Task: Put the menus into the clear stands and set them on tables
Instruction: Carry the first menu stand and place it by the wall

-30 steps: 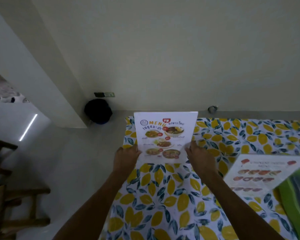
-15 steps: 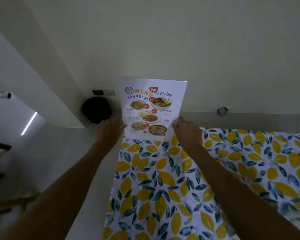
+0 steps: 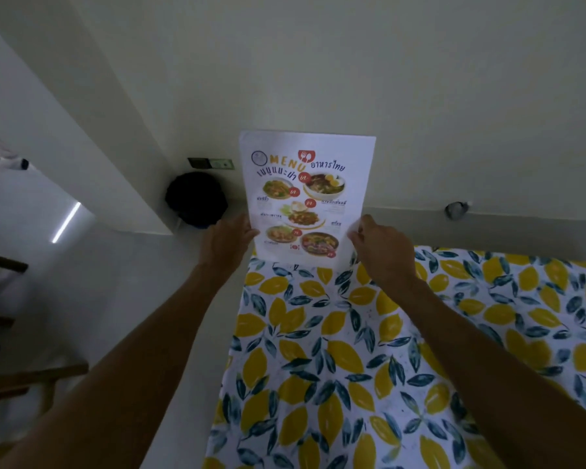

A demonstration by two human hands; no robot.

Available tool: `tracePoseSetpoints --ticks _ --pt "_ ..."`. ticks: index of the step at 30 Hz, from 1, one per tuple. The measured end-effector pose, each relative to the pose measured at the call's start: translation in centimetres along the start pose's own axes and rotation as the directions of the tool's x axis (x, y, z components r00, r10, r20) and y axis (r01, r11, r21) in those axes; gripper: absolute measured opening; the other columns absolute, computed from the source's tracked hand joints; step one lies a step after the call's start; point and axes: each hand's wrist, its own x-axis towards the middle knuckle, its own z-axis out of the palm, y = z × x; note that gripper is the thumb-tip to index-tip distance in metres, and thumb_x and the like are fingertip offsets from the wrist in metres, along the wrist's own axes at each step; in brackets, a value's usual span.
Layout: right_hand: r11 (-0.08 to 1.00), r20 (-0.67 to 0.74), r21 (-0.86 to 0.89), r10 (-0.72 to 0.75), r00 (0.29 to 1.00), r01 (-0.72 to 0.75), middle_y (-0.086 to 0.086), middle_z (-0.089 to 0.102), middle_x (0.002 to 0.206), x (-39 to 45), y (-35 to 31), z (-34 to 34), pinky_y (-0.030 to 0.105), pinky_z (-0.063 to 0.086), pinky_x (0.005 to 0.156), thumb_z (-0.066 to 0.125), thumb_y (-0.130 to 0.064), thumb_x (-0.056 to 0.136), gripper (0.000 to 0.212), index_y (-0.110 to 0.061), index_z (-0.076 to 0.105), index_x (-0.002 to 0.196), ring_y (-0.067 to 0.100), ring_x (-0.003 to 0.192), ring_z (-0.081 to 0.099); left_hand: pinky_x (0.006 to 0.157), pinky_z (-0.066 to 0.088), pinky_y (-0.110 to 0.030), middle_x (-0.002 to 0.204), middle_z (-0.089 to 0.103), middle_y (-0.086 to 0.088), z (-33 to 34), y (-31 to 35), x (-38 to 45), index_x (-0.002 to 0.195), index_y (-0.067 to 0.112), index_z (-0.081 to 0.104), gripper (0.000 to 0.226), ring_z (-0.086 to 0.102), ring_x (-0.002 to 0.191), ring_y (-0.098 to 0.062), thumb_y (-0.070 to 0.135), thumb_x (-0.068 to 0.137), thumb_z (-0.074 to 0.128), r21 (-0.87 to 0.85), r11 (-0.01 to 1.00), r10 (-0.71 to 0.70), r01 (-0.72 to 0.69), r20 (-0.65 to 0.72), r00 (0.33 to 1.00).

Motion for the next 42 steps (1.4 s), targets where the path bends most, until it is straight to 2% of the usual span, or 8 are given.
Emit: tracePoseSetpoints --ticks 5,11,13,15,18,28,33,42 --pt "0.99 -0.009 0.132 0.044 0.999 -0.042 0.013 0.068 0.083 -0.7 -0.1 0.2 0.036 0.05 0.055 0.048 -0.043 0.098 0.031 -0.012 0.051 0.101 0.035 0.073 0.065 0.063 0.047 -0.036 0.093 0.071 -0.01 0.1 0.1 0.2 0.104 0.012 0.061 0.027 0.066 0.084 -0.032 0.037 0.093 0.06 -0.101 0.994 -0.042 0.048 0.065 0.997" --pt "0.957 0.078 0.271 0.084 0.993 -0.102 0.009 0.072 0.101 -0.9 -0.1 0.0 0.044 0.058 0.068 0.054 -0.047 0.093 0.034 -0.016 0.051 0.106 0.034 0.087 0.067 0.066 0.037 -0.03 0.103 0.071 -0.008 -0.7 0.5 -0.2 0.112 0.012 0.06 0.033 0.066 0.091 -0.031 0.039 0.092 0.062 -0.148 0.987 -0.048 0.061 0.089 0.995" --pt "0.952 0.102 0.288 0.081 0.992 -0.107 0.006 0.073 0.104 -0.8 0.0 0.0 0.044 0.058 0.07 0.056 -0.048 0.092 0.035 -0.015 0.052 0.106 0.033 0.089 0.067 0.066 0.039 -0.03 0.102 0.07 -0.008 -0.9 0.6 -0.1 0.111 0.012 0.059 0.037 0.066 0.091 -0.031 0.042 0.091 0.063 -0.19 0.979 -0.051 0.069 0.096 0.994" --pt "0.944 0.121 0.314 0.068 0.99 -0.103 0.004 0.073 0.103 -0.7 0.1 -0.1 0.045 0.058 0.071 0.057 -0.047 0.092 0.036 -0.014 0.053 0.105 0.031 0.089 0.068 0.067 0.048 -0.034 0.101 0.071 -0.007 -1.2 0.6 0.0 0.11 0.014 0.058 0.04 0.067 0.089 -0.03 0.047 0.089 0.063 -0.224 0.972 -0.052 0.073 0.098 0.994" --pt "0.938 0.132 0.329 0.071 0.989 -0.111 0.002 0.074 0.101 -0.5 0.1 -0.1 0.044 0.058 0.071 0.059 -0.048 0.091 0.037 -0.014 0.054 0.106 0.031 0.089 0.068 0.069 0.055 -0.039 0.097 0.071 -0.004 -1.7 0.7 0.1 0.108 0.016 0.058 0.042 0.068 0.084 -0.029 0.053 0.088 0.06 -0.217 0.973 -0.061 0.083 0.107 0.992" --pt "0.933 0.124 0.339 0.082 0.989 -0.12 0.004 0.074 0.096 -0.2 0.3 0.6 0.039 0.056 0.068 0.059 -0.048 0.091 0.034 -0.017 0.054 0.105 0.031 0.084 0.068 0.067 0.047 -0.032 0.103 0.072 0.0 -2.0 1.2 0.1 0.114 0.019 0.058 0.046 0.07 0.088 -0.026 0.057 0.089 0.057 -0.218 0.971 -0.079 0.099 0.1 0.992" --pt "0.955 0.094 0.286 0.059 0.994 -0.084 0.015 0.07 0.092 -0.4 0.7 1.4 0.034 0.048 0.058 0.051 -0.033 0.096 0.023 -0.012 0.051 0.105 0.037 0.079 0.065 0.074 0.052 -0.04 0.107 0.071 -0.009 -2.0 1.3 -0.1 0.111 0.013 0.059 0.036 0.067 0.094 -0.035 0.045 0.094 0.056 -0.189 0.976 -0.092 0.107 0.088 0.992" --pt "0.963 0.118 0.255 0.056 0.991 -0.085 0.019 0.067 0.096 -0.7 1.1 1.8 0.034 0.042 0.06 0.047 -0.032 0.098 0.025 -0.012 0.051 0.112 0.04 0.088 0.061 0.067 0.048 -0.036 0.102 0.071 -0.009 -1.7 1.0 -0.7 0.108 0.013 0.059 0.036 0.068 0.087 -0.034 0.046 0.094 0.055 -0.173 0.98 -0.09 0.103 0.082 0.993"
